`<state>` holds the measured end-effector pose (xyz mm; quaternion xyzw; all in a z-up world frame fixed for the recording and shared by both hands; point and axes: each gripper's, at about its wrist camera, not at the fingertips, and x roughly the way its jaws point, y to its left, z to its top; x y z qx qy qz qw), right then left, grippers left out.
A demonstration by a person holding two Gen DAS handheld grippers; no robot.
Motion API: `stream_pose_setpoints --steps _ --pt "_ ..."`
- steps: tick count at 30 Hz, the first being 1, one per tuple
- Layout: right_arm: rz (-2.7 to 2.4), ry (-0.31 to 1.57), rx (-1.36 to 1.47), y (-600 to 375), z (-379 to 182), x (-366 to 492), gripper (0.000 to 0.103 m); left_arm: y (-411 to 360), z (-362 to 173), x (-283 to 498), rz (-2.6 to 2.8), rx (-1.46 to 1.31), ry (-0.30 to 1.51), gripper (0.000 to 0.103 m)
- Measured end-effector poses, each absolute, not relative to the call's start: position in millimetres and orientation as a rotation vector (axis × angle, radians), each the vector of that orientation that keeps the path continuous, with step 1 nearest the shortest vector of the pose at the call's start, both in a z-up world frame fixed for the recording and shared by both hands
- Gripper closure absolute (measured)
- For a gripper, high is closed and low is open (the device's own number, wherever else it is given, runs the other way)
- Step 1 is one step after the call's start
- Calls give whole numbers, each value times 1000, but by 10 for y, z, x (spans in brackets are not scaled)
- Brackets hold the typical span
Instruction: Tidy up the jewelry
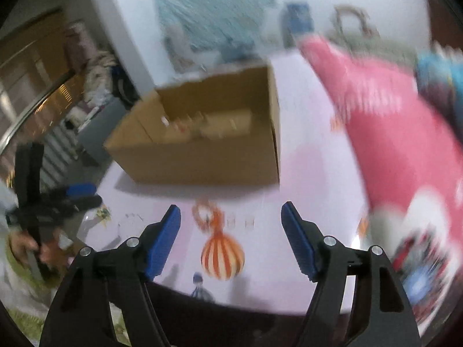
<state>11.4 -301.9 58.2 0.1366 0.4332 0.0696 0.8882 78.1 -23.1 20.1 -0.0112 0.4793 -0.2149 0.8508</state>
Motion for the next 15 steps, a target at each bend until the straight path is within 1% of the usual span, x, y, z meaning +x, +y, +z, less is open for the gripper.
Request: stream_pose_setpoints --steps 2,4,5,6,8,10,12,14,15 --pt "120 933 322 -2990 381 113 33 -248 -82 840 -431 -38 1054 10" --pt "76 951 312 -2964 252 138 41 -252 -249 910 -396 -41 1088 10" --pt "66 954 317 -2959 204 149 43 -256 -297 922 -380 -27 1075 9" --pt "69 958 334 -2953 162 152 47 -271 -293 905 -368 6 1033 9" --pt "77 965 356 -2946 103 179 51 -309 -326 917 -352 57 1030 9" --pt "64 971 345 -2934 67 219 61 -333 -336 915 -331 93 1014 9" --pt "73 974 362 -2932 40 277 64 -333 -329 917 -320 94 1003 9" --pt "78 973 367 -2913 36 330 69 -338 -315 910 -337 55 994 9" --pt "83 973 366 -2901 25 353 70 -343 -320 931 -366 31 986 11"
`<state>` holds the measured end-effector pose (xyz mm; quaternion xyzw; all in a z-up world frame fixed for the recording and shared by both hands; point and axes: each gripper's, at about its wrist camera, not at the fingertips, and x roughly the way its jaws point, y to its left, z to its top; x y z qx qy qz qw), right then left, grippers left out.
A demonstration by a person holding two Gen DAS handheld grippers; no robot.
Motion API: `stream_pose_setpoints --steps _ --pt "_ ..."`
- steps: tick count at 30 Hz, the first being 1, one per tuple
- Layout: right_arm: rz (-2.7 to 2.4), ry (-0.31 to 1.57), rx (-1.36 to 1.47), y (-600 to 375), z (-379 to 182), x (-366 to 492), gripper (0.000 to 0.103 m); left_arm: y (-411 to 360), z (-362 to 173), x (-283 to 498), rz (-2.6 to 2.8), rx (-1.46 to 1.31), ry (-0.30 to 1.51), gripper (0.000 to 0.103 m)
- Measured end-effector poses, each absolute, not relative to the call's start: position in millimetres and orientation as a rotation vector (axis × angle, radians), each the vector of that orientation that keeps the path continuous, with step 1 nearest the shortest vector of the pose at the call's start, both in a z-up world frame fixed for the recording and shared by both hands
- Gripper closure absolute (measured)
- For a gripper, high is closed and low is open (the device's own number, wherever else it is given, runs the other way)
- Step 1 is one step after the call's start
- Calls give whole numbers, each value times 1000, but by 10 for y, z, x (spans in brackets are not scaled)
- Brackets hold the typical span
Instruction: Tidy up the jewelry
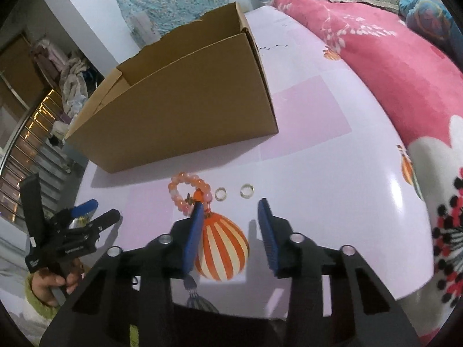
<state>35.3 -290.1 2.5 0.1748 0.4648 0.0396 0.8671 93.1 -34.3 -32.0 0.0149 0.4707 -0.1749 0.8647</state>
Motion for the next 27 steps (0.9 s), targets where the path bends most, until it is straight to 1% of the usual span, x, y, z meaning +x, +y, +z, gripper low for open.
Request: stream_pose_setpoints --steps 1,3,4,6,7,9,11,16,17,18,19,20,21,23,27 --pt "84 971 365 -2890 17 374 70 -369 -274 924 -410 4 965 13" --pt "83 970 363 -2870 6 398 72 -468 -198 921 -482 -14 938 27" --pt "80 972 361 -2867 -15 412 73 -553 -169 940 -527 -17 932 30" --pt "70 978 357 -2881 -47 437 74 -694 -158 1001 -583 -14 936 41" --pt "66 980 356 -2884 -61 450 74 -806 -166 1056 -607 2 944 44" --pt "62 986 361 -2893 -102 460 74 -965 -188 1137 -624 35 945 54" --pt "65 981 375 -2915 -120 454 74 -1133 -243 1233 -649 72 954 61" --pt "91 964 409 -2979 -128 428 75 -1437 -287 1213 -660 196 949 64" --pt "97 960 415 -2989 -131 423 75 -1489 -293 1200 -656 218 946 68" --pt "103 957 420 -3000 -135 420 75 -1513 -309 1199 -652 240 940 75" --pt "111 952 428 -3008 -136 416 75 -1534 -318 1187 -648 256 935 79" --pt "119 947 435 -3017 -139 413 75 -1550 -318 1187 -646 266 933 89" --pt "124 944 440 -3027 -146 413 75 -1565 -316 1192 -646 270 939 94" --pt "139 936 457 -3043 -151 406 75 -1578 -310 1172 -667 241 956 94" --pt "156 925 481 -3081 -167 396 76 -1444 -82 1148 -741 101 948 94"
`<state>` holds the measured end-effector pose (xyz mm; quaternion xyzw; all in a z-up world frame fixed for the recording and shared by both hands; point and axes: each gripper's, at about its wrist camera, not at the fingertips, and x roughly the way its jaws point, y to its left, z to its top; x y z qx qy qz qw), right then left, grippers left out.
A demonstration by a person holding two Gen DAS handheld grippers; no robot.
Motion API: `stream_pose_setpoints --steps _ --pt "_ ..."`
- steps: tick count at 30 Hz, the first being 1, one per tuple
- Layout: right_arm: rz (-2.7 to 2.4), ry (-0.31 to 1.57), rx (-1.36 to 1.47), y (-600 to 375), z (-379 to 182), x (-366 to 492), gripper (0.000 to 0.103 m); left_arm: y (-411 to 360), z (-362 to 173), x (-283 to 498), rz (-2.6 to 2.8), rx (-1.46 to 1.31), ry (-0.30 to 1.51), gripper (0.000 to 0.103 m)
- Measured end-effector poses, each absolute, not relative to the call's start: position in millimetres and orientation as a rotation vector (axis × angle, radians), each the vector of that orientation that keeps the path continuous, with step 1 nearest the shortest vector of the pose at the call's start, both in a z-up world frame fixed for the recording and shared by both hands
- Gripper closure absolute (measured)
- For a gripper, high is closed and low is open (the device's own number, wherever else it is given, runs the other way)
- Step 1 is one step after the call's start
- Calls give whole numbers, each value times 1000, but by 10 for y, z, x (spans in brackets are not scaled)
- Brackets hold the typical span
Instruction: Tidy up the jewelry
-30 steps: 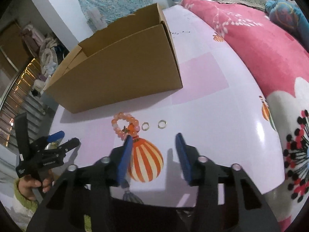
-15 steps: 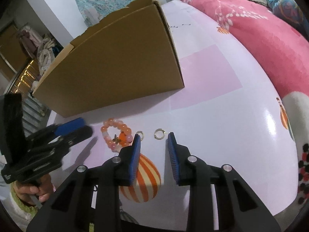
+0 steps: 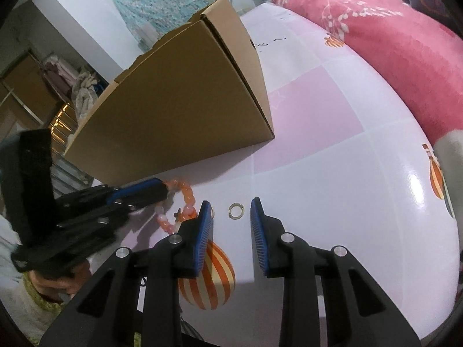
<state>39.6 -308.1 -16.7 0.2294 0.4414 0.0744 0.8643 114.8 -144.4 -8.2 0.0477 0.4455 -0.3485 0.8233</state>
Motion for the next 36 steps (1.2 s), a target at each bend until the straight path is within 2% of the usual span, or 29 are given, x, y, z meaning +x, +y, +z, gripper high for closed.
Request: stream_pose_setpoints --steps 6,12,13,15,17,22,31,32,34,36 --pt "193 909 518 -3151 -205 382 76 -1085 302 1150 -751 -47 918 94" --pt "238 902 512 -3249 -233 369 76 -813 -37 1259 -501 26 1006 94" --pt "241 903 503 -3253 -228 381 76 -801 -106 1271 -458 35 1025 92" --pt "241 913 459 -3260 -210 397 76 -735 -158 1283 -422 33 1050 78" --pt "232 911 410 -3237 -185 388 76 -735 -105 1232 -416 39 1023 71" --pt "233 895 269 -3163 -158 363 76 -910 78 1090 -471 106 938 60" --pt "244 891 -23 -2827 -136 429 77 -1230 43 884 -578 186 901 60" --pt "240 889 -56 -2789 -138 417 78 -1254 44 854 -588 196 897 60" --pt "256 893 -87 -2738 -130 411 91 -1324 22 831 -612 212 893 60" --pt "250 896 -87 -2737 -131 400 91 -1394 6 815 -637 223 885 60"
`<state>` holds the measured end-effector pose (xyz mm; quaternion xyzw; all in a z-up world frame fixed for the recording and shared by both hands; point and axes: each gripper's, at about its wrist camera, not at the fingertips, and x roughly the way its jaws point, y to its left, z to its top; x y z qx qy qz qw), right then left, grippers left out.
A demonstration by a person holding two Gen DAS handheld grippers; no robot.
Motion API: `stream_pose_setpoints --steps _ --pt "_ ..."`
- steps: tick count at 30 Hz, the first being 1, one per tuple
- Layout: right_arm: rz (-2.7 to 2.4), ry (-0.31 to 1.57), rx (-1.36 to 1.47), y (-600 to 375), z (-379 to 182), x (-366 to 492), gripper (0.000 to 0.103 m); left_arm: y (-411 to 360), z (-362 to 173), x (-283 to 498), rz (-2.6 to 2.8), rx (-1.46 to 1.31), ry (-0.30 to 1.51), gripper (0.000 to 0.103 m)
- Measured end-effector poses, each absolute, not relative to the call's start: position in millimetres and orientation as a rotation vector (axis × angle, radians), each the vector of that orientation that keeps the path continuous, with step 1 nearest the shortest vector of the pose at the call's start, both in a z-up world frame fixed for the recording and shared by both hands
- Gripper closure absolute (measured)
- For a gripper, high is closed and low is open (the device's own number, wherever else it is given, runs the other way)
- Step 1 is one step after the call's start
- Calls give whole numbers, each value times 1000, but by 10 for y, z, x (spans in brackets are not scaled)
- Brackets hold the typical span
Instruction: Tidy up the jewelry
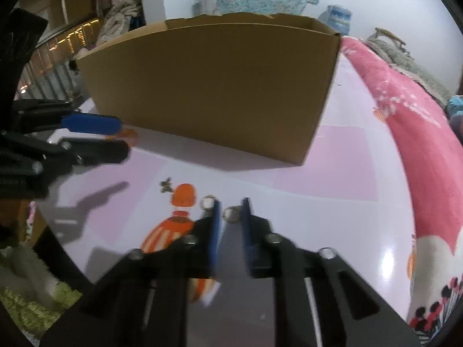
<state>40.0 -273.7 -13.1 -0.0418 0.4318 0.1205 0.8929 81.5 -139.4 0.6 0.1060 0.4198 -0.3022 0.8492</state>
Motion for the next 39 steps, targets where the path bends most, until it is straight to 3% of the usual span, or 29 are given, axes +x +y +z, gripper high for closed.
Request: stream_pose_setpoints --steps 18,22,26,39 --pt "132 911 41 -3014 -129 333 91 -2036 -177 799 -833 316 885 61" --pt "134 908 66 -3040 -130 334 91 -2072 -226 854 -845 276 913 69" --pt "133 907 71 -3048 -133 343 91 -2094 -324 873 -807 310 927 84" --pt "121 907 87 -3056 -131 354 91 -2277 -328 797 -760 418 908 85"
